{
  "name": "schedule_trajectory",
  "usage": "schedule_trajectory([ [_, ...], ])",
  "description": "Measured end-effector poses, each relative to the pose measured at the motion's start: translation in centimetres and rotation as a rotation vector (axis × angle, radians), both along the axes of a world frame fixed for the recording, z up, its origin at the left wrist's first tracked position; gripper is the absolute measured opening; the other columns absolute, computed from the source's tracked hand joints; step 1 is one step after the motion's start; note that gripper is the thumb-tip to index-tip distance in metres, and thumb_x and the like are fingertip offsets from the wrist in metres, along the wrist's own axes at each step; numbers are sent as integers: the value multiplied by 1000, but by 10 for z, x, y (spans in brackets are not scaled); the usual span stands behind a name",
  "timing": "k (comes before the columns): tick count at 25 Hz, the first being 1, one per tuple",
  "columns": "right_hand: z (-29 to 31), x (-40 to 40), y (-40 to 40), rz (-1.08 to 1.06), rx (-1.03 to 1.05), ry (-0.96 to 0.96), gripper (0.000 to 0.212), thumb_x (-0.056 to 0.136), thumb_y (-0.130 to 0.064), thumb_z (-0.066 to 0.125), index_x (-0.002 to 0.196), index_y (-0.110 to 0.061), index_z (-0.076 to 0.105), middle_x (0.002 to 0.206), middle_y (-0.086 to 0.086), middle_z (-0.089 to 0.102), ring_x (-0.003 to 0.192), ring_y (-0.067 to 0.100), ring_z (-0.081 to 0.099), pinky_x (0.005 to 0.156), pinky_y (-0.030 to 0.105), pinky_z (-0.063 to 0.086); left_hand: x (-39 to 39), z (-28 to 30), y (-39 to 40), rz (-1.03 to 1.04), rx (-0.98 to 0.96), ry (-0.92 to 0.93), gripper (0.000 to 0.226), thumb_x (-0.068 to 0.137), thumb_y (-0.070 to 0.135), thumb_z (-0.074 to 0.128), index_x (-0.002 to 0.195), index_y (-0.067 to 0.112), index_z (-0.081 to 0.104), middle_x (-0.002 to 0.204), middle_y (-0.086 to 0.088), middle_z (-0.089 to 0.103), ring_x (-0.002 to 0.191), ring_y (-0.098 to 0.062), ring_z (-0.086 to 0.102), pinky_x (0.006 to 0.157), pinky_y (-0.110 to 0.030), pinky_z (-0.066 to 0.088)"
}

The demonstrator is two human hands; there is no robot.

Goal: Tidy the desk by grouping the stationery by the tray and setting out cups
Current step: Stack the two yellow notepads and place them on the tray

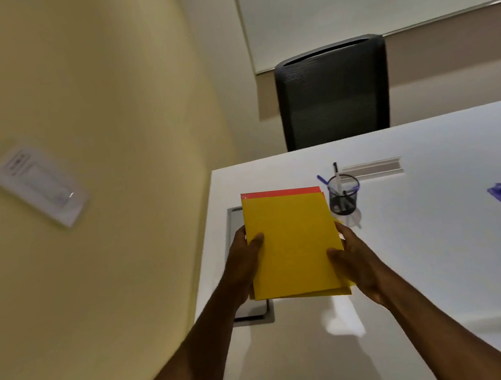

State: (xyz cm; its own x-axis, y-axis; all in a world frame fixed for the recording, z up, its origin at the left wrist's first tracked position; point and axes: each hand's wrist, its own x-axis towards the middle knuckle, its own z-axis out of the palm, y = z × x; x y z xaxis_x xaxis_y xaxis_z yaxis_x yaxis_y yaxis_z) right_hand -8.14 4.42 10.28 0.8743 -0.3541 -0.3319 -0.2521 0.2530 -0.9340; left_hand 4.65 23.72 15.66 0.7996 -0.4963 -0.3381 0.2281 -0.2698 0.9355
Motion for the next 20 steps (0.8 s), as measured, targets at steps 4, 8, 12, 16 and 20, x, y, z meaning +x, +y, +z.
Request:
schedule_trajectory([
  [4, -6, 32, 44, 5, -76, 67, 43, 93, 0, 47, 129, -22, 37, 133, 9, 52, 105, 25, 56, 87, 45, 48, 32, -11, 45, -18, 135, -53, 35, 98, 23, 53, 130, 25, 39, 132, -6, 53, 109, -24, 59, 86, -42, 52],
  [8, -20, 62, 92, 50, -209, 20, 49, 91, 6, 37, 126, -30, 42, 124, 5, 56, 109, 25, 57, 90, 46, 51, 58, -28, 82, 6, 204, -138, 42, 92, 4, 56, 125, 26, 46, 124, -3, 60, 112, -23, 59, 90, -42, 52],
  [12, -47, 93, 126, 123, -381, 67, 42, 95, 5, 35, 133, -13, 36, 114, 5, 52, 102, 23, 54, 78, 30, 48, 72, -61, 109, 208, 231, -105, 44, 84, -11, 54, 116, 18, 54, 108, -8, 65, 108, -34, 61, 95, -53, 52],
  [16, -77, 101, 146, 137, -362, 103, 31, 99, -6, 40, 129, -14, 38, 108, 0, 52, 102, 24, 56, 75, 23, 49, 75, -95, 122, 355, 321, -75, 32, 85, -10, 57, 113, 4, 59, 101, -15, 66, 102, -38, 63, 93, -53, 53],
  [20, -88, 105, 155, 87, -374, 93, 40, 93, -5, 53, 121, -25, 33, 102, -6, 52, 96, 19, 56, 64, 12, 48, 79, -115, 124, 386, 326, -98, 34, 85, -4, 61, 117, 7, 57, 103, -9, 65, 102, -30, 62, 92, -44, 53],
])
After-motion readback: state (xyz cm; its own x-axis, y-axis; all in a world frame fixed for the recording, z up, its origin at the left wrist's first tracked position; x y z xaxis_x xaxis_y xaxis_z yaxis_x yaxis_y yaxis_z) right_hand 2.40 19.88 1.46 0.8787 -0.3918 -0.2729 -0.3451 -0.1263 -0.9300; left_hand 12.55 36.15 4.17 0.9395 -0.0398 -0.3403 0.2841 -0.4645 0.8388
